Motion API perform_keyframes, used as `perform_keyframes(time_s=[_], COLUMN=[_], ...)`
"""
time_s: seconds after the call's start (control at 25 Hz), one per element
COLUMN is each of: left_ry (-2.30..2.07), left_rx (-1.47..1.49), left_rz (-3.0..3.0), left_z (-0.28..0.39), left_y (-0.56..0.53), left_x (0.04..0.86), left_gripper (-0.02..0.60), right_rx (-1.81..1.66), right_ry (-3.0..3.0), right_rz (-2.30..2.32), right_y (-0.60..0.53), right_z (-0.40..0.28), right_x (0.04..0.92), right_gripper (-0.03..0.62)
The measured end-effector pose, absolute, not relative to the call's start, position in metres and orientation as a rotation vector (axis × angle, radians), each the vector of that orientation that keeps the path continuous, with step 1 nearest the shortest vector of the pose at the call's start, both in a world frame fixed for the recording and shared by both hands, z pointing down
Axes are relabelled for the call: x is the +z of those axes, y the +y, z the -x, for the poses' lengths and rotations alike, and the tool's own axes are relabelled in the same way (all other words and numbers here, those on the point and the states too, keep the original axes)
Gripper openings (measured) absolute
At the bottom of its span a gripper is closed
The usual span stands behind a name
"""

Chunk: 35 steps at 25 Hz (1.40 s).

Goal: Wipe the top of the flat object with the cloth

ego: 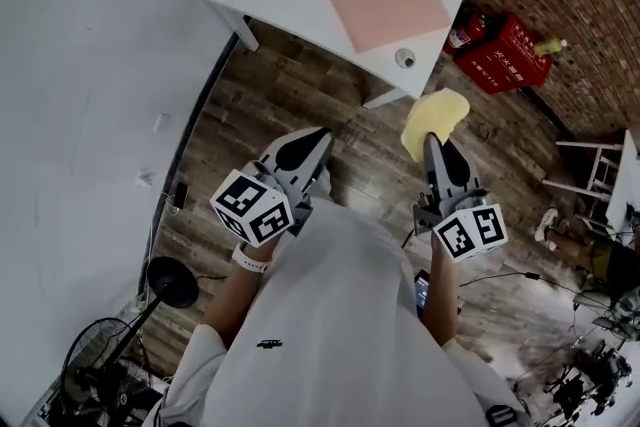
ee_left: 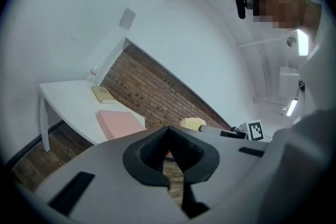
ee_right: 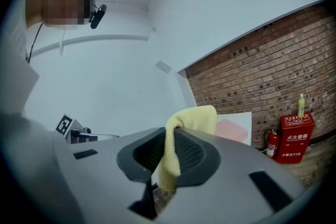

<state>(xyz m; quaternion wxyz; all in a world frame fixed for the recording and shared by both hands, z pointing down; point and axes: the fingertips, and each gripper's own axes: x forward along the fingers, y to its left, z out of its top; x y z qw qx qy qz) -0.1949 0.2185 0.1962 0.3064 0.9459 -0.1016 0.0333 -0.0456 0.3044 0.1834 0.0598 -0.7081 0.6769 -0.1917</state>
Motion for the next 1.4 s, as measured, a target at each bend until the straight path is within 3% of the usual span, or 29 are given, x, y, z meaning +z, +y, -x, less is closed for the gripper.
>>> perform_keyframes(time_s=[0.28, 1.4], left_ry=[-0.287, -0.509], left_rx=[0.065, 0.263], left_rz=[-2.467, -2.423], left_z=[0.171, 0.049], left_y=[0.155, 0.078], left_x=[0.201, 0.254], left_gripper=[0.018, 0.018], right_rx=[-0.64, -0.847], right_ry=[2.118, 2.529], right_rz=[2.146, 1.697], right_y=[0.242, 0.103], right_z=[0.031, -0.041], right_x=[0.186, 0.262], right_gripper=[0.052, 0.051])
